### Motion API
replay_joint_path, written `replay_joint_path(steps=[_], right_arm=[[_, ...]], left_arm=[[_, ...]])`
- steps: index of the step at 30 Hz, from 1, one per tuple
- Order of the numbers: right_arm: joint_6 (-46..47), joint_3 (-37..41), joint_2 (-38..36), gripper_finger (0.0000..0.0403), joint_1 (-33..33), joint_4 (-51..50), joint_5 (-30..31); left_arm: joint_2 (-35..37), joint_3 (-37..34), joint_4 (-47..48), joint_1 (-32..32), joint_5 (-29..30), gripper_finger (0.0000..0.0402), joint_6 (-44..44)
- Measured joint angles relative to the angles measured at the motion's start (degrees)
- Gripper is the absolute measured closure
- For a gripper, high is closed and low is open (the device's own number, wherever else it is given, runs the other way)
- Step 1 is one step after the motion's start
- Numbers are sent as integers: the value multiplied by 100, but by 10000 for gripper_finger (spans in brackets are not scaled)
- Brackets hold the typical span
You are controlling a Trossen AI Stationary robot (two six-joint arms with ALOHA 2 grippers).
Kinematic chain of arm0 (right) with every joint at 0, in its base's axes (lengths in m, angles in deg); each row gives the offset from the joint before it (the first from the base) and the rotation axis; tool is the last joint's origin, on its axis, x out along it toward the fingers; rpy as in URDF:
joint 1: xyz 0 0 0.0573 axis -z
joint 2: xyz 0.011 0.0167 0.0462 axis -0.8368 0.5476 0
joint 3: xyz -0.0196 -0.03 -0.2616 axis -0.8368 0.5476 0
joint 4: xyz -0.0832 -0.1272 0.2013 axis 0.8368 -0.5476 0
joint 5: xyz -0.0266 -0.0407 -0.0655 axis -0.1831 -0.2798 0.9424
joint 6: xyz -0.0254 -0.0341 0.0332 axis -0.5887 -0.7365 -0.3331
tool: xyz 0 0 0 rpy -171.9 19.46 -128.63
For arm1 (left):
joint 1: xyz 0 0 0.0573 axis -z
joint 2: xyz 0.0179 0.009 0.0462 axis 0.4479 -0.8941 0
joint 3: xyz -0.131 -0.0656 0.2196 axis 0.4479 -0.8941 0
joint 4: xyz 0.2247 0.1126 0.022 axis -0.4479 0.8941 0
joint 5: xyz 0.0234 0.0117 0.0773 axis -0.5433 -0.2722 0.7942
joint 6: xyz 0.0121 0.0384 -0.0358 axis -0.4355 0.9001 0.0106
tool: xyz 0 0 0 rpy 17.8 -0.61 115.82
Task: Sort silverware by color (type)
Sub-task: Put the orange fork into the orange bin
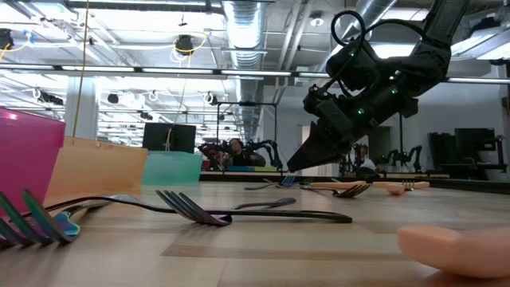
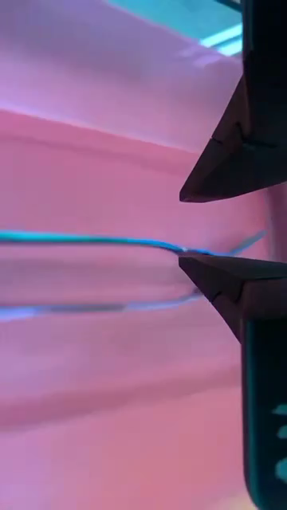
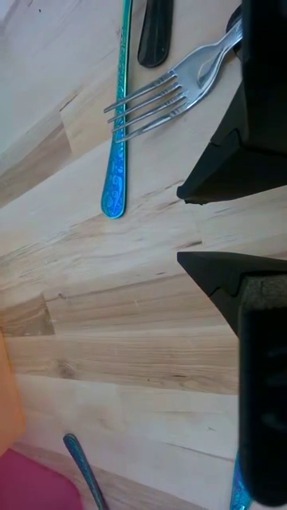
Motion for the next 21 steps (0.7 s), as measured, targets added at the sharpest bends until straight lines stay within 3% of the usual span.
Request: replay_joint_path(steps=[4, 8, 18, 21], right_arm=[[-6, -1, 0, 271, 0, 82, -2], [-15, -1, 0, 271, 0, 206, -2], [2, -1, 0, 271, 22, 245, -2], [27, -79, 0, 271, 15, 121, -2]], left_arm=[[503, 0, 138, -213, 327, 298, -329], [1082, 0, 127, -450, 1119, 298, -367], [2296, 2, -490, -1127, 4409, 298, 604], [2443, 2, -807, -1337, 5017, 298, 1079]])
